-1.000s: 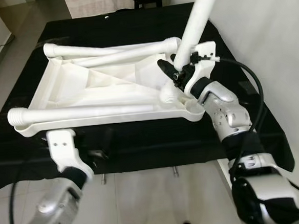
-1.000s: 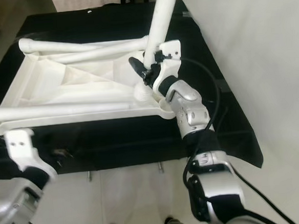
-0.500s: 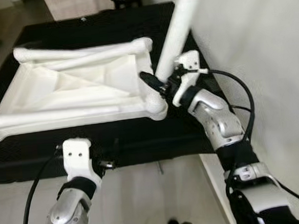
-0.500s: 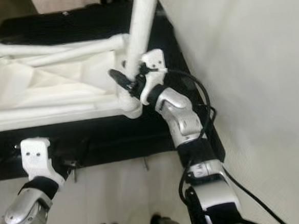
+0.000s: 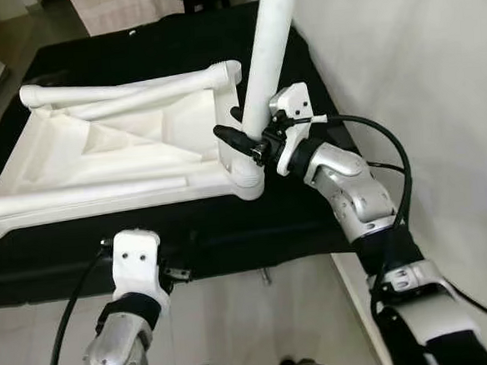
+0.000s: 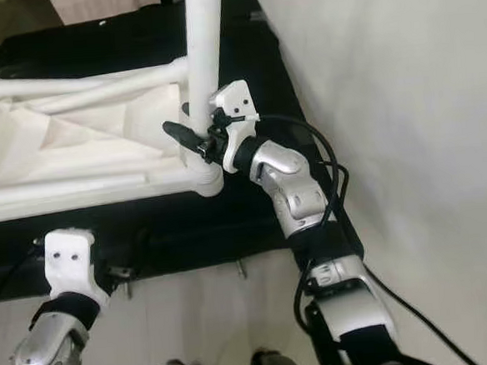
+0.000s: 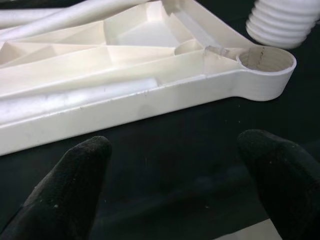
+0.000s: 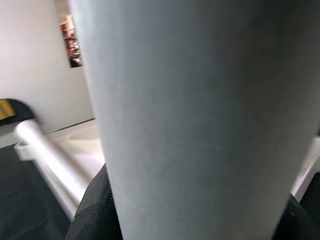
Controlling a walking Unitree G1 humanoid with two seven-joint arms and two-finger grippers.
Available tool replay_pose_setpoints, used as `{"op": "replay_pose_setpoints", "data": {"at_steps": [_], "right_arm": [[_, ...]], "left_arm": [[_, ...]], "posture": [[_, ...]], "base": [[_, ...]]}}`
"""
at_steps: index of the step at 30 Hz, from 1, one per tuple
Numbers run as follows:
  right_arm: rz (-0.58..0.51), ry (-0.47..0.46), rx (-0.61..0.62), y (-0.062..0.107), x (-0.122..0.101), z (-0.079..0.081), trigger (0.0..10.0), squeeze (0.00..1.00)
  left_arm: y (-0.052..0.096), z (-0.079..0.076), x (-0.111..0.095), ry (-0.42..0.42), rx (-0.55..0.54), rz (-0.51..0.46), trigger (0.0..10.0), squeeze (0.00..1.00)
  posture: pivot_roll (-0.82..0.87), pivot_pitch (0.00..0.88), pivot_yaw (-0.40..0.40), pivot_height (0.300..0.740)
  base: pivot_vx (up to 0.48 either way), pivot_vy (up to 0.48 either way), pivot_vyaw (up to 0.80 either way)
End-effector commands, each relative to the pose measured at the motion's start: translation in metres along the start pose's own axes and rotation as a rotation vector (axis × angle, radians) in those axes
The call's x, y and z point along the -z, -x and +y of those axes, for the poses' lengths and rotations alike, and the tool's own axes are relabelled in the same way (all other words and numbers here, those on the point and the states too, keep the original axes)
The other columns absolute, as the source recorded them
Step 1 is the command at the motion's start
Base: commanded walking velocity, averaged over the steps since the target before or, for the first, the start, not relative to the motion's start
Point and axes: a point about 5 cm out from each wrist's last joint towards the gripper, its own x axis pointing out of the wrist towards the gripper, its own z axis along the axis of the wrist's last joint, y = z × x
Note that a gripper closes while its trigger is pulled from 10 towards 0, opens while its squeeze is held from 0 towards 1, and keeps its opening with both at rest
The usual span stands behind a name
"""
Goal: Building children table
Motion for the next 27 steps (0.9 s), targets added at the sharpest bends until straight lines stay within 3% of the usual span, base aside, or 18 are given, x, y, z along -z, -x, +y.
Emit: {"op": "replay_pose_setpoints", "data": {"at_steps": [1, 5, 11, 18, 21, 27], "right_arm": [[0.012, 0.003, -0.010, -0.005, 0.004, 0.003, 10.0, 0.00], [0.047, 0.011, -0.014, -0.004, 0.005, -0.008, 10.0, 0.00], [0.074, 0.016, -0.092, -0.003, 0.005, -0.008, 10.0, 0.00], [0.053, -0.076, -0.178, 0.003, 0.003, -0.021, 10.0, 0.00], [0.069, -0.096, -0.396, 0.009, 0.002, -0.017, 10.0, 0.00], [0.103, -0.084, -0.522, 0.011, 0.002, -0.013, 10.0, 0.00]], "left_arm": [[0.004, 0.003, 0.004, -0.053, -0.006, 0.025, 10.0, 0.00], [0.009, 0.001, 0.006, -0.056, 0.021, 0.035, 10.0, 0.00], [0.010, -0.001, 0.006, -0.056, 0.028, 0.040, 10.0, 0.00], [0.014, -0.009, 0.007, -0.026, 0.087, 0.065, 10.0, 0.00], [0.021, -0.013, 0.007, 0.001, 0.112, 0.080, 10.0, 0.00], [0.030, -0.023, 0.006, 0.046, 0.169, 0.092, 10.0, 0.00]], "posture": [[-0.02, 0.271, 0.016, 0.740], [-0.02, 0.279, 0.017, 0.740], [-0.02, 0.290, 0.018, 0.740], [-0.01, 0.312, 0.023, 0.740], [0.00, 0.334, 0.032, 0.740], [0.00, 0.354, 0.032, 0.740]], "base": [[0.000, 0.000, 0.00], [0.000, 0.000, 0.00], [0.000, 0.000, 0.00], [0.000, 0.000, 0.00], [0.000, 0.000, 0.00], [0.000, 0.000, 0.00]]}}
